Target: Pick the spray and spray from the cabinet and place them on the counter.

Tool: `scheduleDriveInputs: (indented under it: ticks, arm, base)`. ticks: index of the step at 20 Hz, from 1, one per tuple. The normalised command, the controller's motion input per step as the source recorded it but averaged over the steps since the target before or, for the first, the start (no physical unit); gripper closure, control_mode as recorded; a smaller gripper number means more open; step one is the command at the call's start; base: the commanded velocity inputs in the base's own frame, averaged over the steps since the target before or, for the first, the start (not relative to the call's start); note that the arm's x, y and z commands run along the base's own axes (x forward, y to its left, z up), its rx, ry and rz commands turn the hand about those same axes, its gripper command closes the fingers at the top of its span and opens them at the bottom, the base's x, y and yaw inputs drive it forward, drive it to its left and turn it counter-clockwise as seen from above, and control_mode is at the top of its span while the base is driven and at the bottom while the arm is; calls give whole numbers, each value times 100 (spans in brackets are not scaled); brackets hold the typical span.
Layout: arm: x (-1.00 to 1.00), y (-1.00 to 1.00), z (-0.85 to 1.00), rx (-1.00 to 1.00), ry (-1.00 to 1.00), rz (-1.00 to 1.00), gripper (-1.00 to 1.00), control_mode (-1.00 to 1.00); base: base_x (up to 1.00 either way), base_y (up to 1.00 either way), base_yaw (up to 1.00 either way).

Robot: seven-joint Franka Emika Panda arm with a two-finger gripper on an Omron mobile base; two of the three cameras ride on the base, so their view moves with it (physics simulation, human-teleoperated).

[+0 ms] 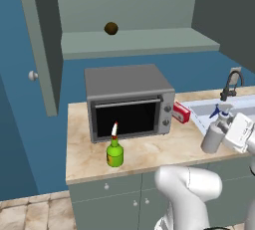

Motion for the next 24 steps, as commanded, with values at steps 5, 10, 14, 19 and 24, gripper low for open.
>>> scheduleDriveInputs:
  ticks: [5, 10, 14, 19, 24]
  arm:
    - [36, 1, -34, -1, -7, -4, 100, -100]
    - [36, 0, -32, 0, -6, -2, 100, -100]
    - [31, 0, -30, 0, -2, -3, 100, -100]
    - [36, 0, -27, -1, -3, -3, 100, -100]
    - [35, 0, -31, -1, -2, -3, 100, -100]
  base:
    - [0, 0, 0]
    - [0, 0, 0]
    - [0, 0, 0]
    - [0, 0, 0]
    - [0, 0, 0]
